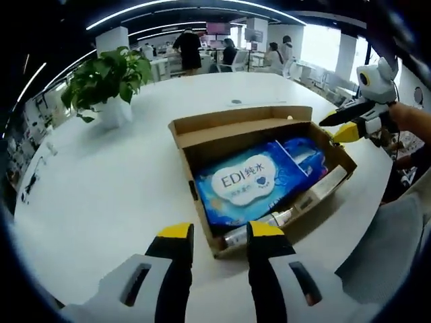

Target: Operate the shoe box by opening the lid, removing the specified soft item, and placing it in the target area until the item is outside and the box remains undamaged.

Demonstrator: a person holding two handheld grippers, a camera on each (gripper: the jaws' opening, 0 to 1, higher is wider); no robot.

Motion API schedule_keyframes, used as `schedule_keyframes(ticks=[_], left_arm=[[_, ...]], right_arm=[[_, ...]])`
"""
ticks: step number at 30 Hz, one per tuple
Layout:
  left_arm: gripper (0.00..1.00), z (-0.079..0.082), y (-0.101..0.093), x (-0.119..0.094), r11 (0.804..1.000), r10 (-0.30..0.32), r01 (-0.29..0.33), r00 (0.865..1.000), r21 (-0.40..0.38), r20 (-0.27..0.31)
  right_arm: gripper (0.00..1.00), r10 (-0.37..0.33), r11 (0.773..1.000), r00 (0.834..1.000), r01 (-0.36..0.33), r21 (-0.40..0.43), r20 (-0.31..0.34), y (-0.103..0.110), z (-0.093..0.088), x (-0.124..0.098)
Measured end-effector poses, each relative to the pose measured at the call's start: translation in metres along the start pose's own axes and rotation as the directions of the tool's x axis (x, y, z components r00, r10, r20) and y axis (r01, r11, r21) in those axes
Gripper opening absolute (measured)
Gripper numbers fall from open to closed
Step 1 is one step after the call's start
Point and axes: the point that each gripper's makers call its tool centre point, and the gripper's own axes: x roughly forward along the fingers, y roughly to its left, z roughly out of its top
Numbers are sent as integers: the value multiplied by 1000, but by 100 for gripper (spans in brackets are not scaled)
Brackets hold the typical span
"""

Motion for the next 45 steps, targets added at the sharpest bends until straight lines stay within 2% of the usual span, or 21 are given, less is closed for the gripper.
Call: schedule_keyframes(ticks=[5, 10, 18, 30, 39, 45], left_arm=[[20, -8, -1, -1, 999, 4, -5, 1000, -49, -14], [13, -10, 0, 1, 991, 0, 0, 1000, -131, 2], [5, -10, 2, 5, 986, 2, -3, 1000, -164, -1], [4, -11, 4, 6, 969, -23, 20, 1000, -248, -8], [4, -11, 8, 8, 966, -23, 21, 1000, -258, -6], [4, -11, 8, 8, 965, -23, 19, 1000, -262, -9]], right_arm=[[35, 12, 1000, 1000, -12, -5, -16, 5, -3, 13], [32, 27, 1000, 999, -27, 6, -32, 9, -7, 26], [26, 48, 998, 998, -46, 34, -41, 16, -9, 47], [24, 68, 997, 994, -65, 33, -82, 23, -13, 75], [13, 68, 996, 992, -62, 57, -108, 24, -14, 92], [3, 32, 997, 989, -22, 72, -145, 22, -17, 95]])
